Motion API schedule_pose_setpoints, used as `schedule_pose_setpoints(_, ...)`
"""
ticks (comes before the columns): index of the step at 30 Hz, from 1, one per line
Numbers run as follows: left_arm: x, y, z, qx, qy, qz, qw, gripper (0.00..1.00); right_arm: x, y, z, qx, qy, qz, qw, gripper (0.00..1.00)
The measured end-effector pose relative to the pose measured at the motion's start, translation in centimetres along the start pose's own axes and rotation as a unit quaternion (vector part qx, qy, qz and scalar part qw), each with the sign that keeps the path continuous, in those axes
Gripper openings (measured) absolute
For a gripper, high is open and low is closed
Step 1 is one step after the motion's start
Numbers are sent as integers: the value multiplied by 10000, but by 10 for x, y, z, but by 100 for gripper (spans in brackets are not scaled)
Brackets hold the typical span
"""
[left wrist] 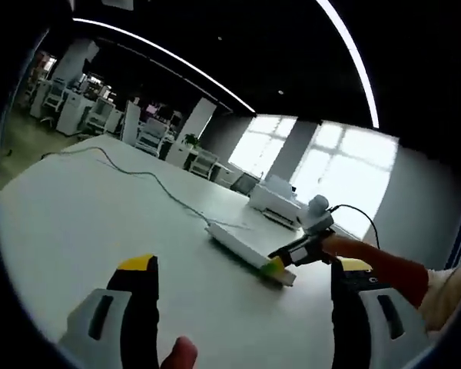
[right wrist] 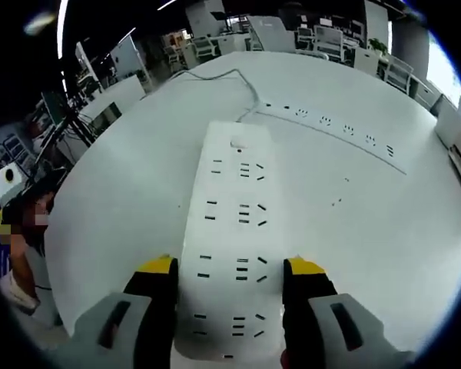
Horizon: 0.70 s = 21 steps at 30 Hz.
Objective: Pick up the power strip scattered on the table, fix it on the side mounting bracket of the table, and press the switch
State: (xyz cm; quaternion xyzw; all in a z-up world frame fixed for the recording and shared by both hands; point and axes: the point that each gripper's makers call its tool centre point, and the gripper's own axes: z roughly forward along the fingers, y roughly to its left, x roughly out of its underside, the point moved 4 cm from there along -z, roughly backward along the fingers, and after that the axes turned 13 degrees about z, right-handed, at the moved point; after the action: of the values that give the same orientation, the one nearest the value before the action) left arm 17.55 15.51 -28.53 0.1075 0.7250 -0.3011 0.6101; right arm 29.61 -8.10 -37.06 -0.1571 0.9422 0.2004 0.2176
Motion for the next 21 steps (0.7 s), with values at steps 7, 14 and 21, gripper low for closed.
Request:
schedule_pose_setpoints(7,3,3,22,180,244,-598,9977,94,-2,-2,1,-13,-1,7,10000,50)
schedule_pose_setpoints(14,8,2,48,201,450,-782,9957,94,-5,-5,1,-175,5,188,9997,50)
schedule_pose_setpoints(21,5,2,68,244,498,-1099,9924,95,-8,-8,1,-359,16,329,9988,50)
